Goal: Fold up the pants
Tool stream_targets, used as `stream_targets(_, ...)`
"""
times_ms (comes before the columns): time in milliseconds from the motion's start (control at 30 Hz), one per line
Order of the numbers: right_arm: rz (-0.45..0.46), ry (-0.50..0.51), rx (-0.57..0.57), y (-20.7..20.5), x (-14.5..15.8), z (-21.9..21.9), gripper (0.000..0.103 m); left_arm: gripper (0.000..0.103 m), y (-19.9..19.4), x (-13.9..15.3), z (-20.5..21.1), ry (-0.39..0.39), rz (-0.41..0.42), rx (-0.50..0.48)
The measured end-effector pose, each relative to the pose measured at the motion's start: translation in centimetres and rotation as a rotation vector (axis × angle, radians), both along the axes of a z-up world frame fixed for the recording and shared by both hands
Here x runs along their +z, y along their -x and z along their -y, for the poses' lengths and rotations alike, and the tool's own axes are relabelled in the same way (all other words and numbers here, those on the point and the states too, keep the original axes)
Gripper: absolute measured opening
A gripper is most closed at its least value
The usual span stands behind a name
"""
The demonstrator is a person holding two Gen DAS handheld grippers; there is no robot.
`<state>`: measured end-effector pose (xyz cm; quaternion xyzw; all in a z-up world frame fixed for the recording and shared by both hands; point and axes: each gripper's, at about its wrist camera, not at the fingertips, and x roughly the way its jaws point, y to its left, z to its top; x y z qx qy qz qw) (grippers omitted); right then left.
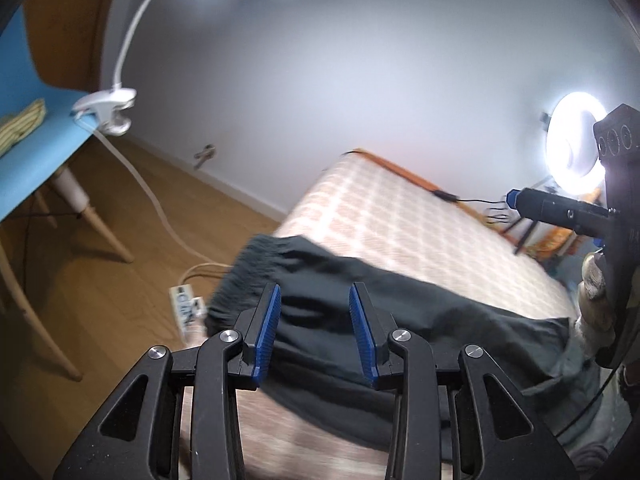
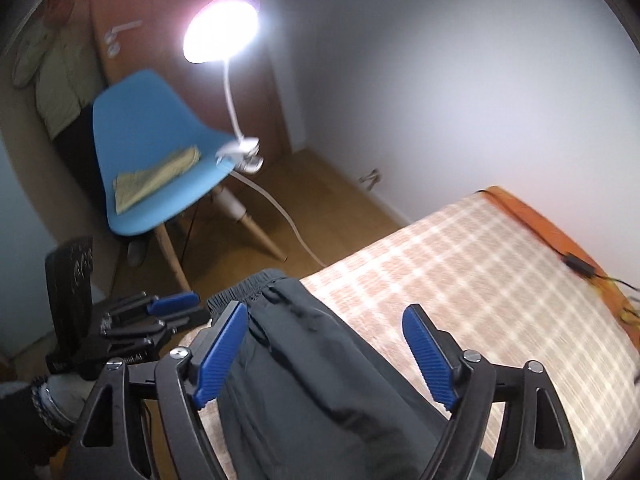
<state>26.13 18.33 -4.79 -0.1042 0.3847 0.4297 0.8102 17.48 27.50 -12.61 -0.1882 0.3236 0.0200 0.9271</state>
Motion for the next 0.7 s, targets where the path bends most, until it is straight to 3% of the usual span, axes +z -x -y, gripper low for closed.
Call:
stream_targets(200, 0.022, -0.028, -0.081, 1.7, 2.5, 5.9, 0.083, 0.034, 0.0, 1.6, 3.8, 0.062, 0.043, -0.098)
stream_targets(700, 0.024, -0.07, -0.359, 4.8, 6.3, 23.0, 0.083, 0.034, -1.0, 3.7, 15.0, 0.089, 0.057, -0.373)
